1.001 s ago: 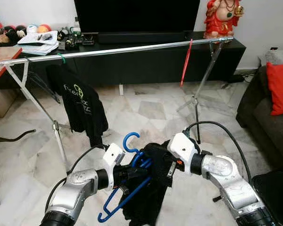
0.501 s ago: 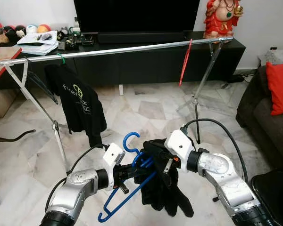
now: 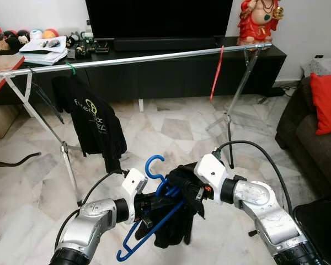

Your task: Hang hanger

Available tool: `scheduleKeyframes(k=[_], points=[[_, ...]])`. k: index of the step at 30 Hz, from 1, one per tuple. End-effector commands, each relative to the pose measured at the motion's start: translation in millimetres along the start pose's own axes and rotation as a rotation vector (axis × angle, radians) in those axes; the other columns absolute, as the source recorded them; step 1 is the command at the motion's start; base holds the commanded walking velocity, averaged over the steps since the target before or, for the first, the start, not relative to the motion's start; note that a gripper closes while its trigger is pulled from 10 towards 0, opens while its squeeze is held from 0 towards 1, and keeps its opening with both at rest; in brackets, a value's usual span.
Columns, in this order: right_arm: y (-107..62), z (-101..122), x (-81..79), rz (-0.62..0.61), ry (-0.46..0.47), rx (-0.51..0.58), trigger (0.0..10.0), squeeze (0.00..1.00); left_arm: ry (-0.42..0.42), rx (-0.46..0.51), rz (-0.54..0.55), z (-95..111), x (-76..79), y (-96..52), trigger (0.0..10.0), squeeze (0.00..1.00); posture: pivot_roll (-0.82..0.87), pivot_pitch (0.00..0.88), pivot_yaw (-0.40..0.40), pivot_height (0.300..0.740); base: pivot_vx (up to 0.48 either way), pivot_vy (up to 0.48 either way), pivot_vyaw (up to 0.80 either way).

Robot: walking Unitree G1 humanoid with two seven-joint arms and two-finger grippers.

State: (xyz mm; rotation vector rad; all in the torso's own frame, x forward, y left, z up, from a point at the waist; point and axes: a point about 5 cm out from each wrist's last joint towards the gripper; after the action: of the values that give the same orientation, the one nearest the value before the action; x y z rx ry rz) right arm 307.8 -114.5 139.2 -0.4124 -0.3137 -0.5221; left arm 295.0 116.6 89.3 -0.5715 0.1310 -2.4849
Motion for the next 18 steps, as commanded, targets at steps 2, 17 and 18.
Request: scheduleKeyframes(k=[2,17,18], points=[[-0.7,4.0,-3.2,0.015,-0.029,-0.008,10.0,1.0,0.017,0.032,0.004,6.1,-0.3,0.1,10.0,0.0,-0.06,0.091,-0.022,0.74,0.0,0.0,0.0],[-20.8,-11.8,-0.1,-0.08,-0.087,-0.202,10.0,1.0,0.036,0.053,0.077,4.4,-7.7,2.9,10.0,0.0,-0.08,0.082,-0.031,0.74,0.0,0.0,0.0],[-20.4,-10.9,1.2,-0.098,-0.081,-0.2,10.0,1.0,0.037,0.056,0.081,4.6,-8.0,3.3,10.0,0.0,-0.08,0.08,-0.031,0.74,0.0,0.0,0.0]])
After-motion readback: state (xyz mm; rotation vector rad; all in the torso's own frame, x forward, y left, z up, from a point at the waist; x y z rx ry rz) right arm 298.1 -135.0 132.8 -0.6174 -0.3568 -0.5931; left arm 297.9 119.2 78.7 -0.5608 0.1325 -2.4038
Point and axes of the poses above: a point about 5 cm out from each wrist's last joint towards the gripper, its own y axis pointing out of the wrist towards the gripper, its own z axis along the axis of the wrist's last joint, x = y × z, and after that the axes turned 8 degrees about -y, right-handed
